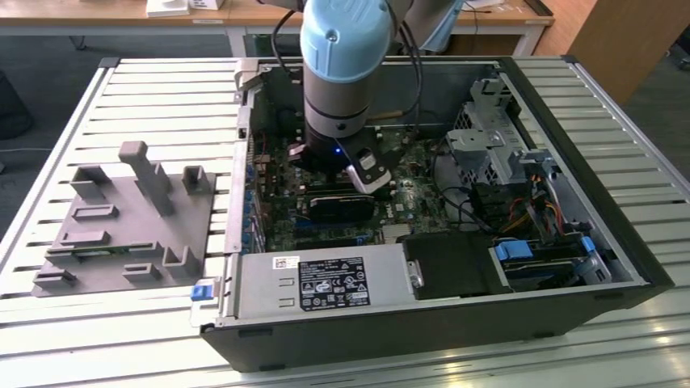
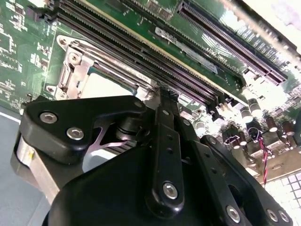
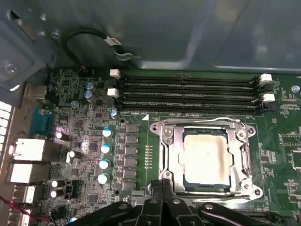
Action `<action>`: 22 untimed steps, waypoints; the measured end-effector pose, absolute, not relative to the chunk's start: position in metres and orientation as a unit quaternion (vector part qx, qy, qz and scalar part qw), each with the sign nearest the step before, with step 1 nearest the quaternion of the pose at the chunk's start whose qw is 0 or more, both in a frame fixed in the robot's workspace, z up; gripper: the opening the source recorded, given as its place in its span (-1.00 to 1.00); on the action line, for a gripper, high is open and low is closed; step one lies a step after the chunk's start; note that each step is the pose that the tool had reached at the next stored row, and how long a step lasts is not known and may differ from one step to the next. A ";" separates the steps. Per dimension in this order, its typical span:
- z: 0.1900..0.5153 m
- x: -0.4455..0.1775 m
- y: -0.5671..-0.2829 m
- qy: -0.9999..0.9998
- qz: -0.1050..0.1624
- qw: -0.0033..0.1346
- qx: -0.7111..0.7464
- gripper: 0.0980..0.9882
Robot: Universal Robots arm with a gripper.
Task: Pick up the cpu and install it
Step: 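Install the second cpu locking lever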
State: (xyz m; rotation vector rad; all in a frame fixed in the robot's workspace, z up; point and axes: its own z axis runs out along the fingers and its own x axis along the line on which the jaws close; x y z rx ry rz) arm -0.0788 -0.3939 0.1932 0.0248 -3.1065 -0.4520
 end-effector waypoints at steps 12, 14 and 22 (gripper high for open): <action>0.190 -0.082 -0.394 -0.988 -0.156 0.001 0.008 -0.98; 0.193 -0.082 -0.394 -0.988 -0.156 0.001 0.008 -0.98; 0.211 -0.082 -0.394 -0.988 -0.156 0.001 0.008 -0.98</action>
